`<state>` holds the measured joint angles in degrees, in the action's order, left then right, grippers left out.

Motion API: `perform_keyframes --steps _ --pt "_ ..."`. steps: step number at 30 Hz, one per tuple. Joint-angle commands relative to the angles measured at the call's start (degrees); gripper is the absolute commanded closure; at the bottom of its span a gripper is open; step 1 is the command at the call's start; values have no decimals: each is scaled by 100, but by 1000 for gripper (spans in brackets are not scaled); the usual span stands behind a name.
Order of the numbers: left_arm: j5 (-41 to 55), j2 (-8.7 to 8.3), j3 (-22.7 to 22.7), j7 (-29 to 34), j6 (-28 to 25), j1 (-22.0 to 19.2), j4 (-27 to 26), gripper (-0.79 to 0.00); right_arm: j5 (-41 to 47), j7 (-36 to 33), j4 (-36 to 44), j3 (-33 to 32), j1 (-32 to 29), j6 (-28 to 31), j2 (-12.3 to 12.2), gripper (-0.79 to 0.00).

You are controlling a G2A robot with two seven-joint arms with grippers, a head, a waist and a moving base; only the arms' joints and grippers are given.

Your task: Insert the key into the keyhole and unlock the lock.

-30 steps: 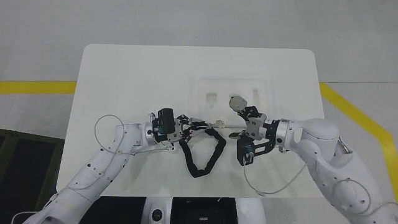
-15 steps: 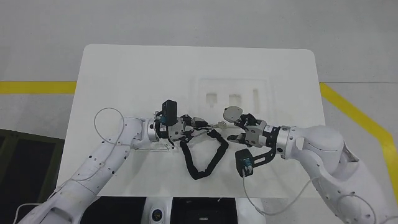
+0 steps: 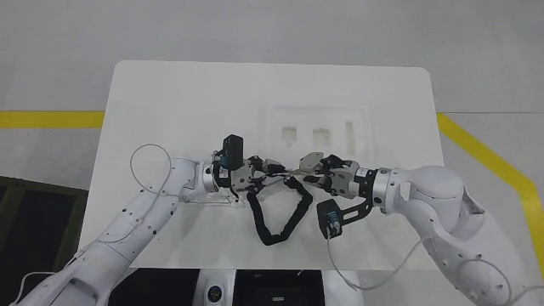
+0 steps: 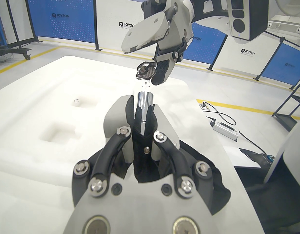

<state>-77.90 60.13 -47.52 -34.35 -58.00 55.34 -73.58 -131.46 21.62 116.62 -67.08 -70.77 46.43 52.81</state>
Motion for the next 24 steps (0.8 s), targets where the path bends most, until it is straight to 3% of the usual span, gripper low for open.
perform_keyframes --steps 1,3,4,5,14,24 --pt "-28 -7 12 -10 0 -6 -8 0 18 -33 -28 44 50 62 3 -286" --pt "-48 -12 18 -29 0 -7 -12 0 55 -63 -61 84 102 117 7 -212" --pt "-54 -13 21 -37 0 -7 -13 0 75 -78 -74 104 126 148 9 -68" --pt "-61 -14 23 -43 0 -8 -15 0 111 -80 -88 122 149 183 11 0" --pt "-479 -26 -48 -235 280 48 -217 0 440 -210 -166 241 283 453 27 0" --pt "-1191 -163 -373 -368 1046 491 -790 0 2224 -1055 -398 81 239 832 137 0"
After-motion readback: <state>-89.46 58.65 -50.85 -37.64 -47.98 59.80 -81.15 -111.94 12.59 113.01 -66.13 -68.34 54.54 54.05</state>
